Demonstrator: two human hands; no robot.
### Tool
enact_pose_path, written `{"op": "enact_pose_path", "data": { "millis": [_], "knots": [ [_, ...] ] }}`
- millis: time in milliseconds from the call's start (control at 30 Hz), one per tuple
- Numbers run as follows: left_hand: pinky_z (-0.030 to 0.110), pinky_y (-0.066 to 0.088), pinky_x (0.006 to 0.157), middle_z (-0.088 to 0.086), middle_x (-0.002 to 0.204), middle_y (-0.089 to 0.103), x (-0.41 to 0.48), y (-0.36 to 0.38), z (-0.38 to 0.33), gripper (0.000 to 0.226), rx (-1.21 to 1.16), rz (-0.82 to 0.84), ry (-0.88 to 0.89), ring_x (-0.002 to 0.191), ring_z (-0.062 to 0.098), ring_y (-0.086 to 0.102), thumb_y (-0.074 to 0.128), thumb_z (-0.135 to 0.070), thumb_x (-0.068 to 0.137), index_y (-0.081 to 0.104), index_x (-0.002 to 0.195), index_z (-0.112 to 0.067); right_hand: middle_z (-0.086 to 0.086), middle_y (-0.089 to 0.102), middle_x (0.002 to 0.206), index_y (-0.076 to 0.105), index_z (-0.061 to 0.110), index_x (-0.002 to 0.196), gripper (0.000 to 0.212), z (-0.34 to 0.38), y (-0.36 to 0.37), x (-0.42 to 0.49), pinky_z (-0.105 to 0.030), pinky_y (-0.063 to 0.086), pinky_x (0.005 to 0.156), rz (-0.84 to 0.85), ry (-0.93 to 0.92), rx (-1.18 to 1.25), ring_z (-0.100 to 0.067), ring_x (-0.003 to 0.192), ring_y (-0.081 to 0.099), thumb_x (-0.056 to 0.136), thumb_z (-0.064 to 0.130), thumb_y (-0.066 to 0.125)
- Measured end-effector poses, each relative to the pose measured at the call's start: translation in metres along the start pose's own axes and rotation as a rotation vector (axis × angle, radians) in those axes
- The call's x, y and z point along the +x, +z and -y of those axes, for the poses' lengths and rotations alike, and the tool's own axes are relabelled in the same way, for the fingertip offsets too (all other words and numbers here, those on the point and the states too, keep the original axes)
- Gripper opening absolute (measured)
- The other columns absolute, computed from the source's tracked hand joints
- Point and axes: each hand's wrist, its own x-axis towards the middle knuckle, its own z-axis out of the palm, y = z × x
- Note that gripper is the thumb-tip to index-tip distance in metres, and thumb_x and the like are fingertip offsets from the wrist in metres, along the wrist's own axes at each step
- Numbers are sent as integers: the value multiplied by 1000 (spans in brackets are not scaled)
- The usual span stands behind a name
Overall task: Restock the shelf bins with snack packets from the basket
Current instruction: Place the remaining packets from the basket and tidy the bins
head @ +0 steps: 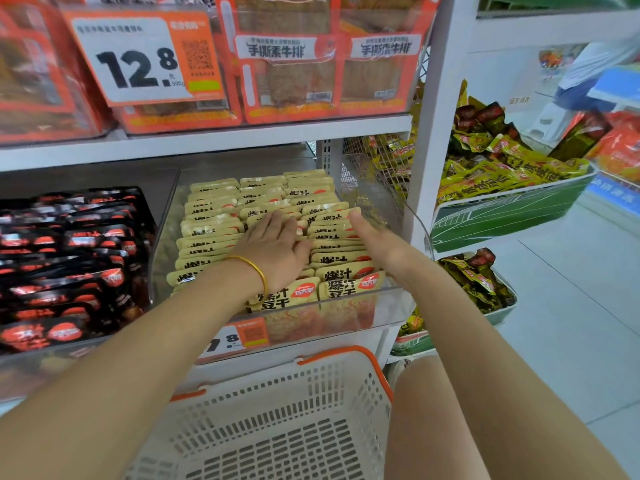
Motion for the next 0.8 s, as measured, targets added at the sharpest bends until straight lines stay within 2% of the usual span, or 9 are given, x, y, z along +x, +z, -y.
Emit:
{"op": "enact_pose_path", "data": {
  "millis": [67, 100, 200, 267, 400, 500, 633, 700, 800],
  "knots": [
    [34, -5, 119, 4, 158, -15, -6, 2, 3, 60, -7, -2, -8, 145, 16, -15, 6, -47, 100, -6, 151, -18, -7, 50, 140, 45, 20, 139, 119, -5, -3, 9, -48, 34, 109, -23, 26, 100, -26, 126, 49, 54, 100, 23],
    [34, -5, 119, 4, 158, -15, -9, 3, 3, 61, 3, -5, -9, 145, 16, -14, 5, -47, 100, -6, 151, -18, -7, 56, 135, 51, 21, 134, 117, -5, -4, 13, -47, 38, 107, -8, 47, 146, -26, 120, 54, 53, 101, 24],
    [35, -5, 119, 4, 158, -15, -16, 8, 2, 61, 27, -19, -13, 145, 16, -14, 4, -48, 99, -6, 151, -17, 0, 64, 113, 60, 18, 121, 71, 10, -2, -3, -42, 44, 103, 40, 38, 213, -24, 107, 61, 89, 72, 26],
    [35, -5, 119, 5, 158, -15, -16, 8, 1, 61, 16, -22, -21, 145, 17, -14, 4, -48, 99, -6, 151, -17, 0, 61, 120, 62, 26, 106, 60, 8, -2, -1, -42, 42, 105, 42, 17, 186, -23, 111, 60, 88, 72, 28],
    [34, -6, 119, 6, 158, -14, -2, 1, 2, 62, -42, -73, -41, 145, 18, -13, 8, -47, 100, -5, 151, -14, -4, 71, 108, 67, 23, 110, 79, -7, -5, 25, -44, 47, 100, 31, -10, 246, -23, 101, 67, 71, 85, 37],
    [35, -5, 119, 7, 158, -15, 12, -1, 5, 64, -19, -84, -79, 145, 19, -14, 9, -48, 100, -4, 151, -13, -4, 69, 114, 65, 25, 114, 76, 3, -4, 25, -46, 44, 102, -13, -26, 214, -24, 106, 64, 76, 83, 34],
    [35, -6, 118, 9, 158, -16, 19, 2, 7, 65, 21, -60, -101, 145, 20, -16, 9, -48, 99, -5, 151, -12, -4, 63, 126, 60, 25, 124, 76, 12, 1, 17, -46, 40, 106, 77, -46, 116, -24, 116, 58, 81, 80, 30],
    [35, -6, 118, 8, 158, -16, 19, 1, 6, 65, 24, -56, -97, 145, 20, -16, 8, -49, 99, -5, 151, -12, -2, 67, 119, 65, 26, 115, 80, 11, -3, 21, -46, 41, 105, 102, -41, 130, -23, 112, 61, 74, 86, 31],
    [35, -6, 118, 7, 158, -15, 14, -2, 10, 64, 32, -78, -102, 145, 20, -14, 6, -49, 99, -5, 151, -14, -3, 71, 104, 69, 23, 94, 68, 13, -7, 22, -44, 44, 103, 60, -22, 226, -22, 103, 65, 84, 77, 28]
  ]
}}
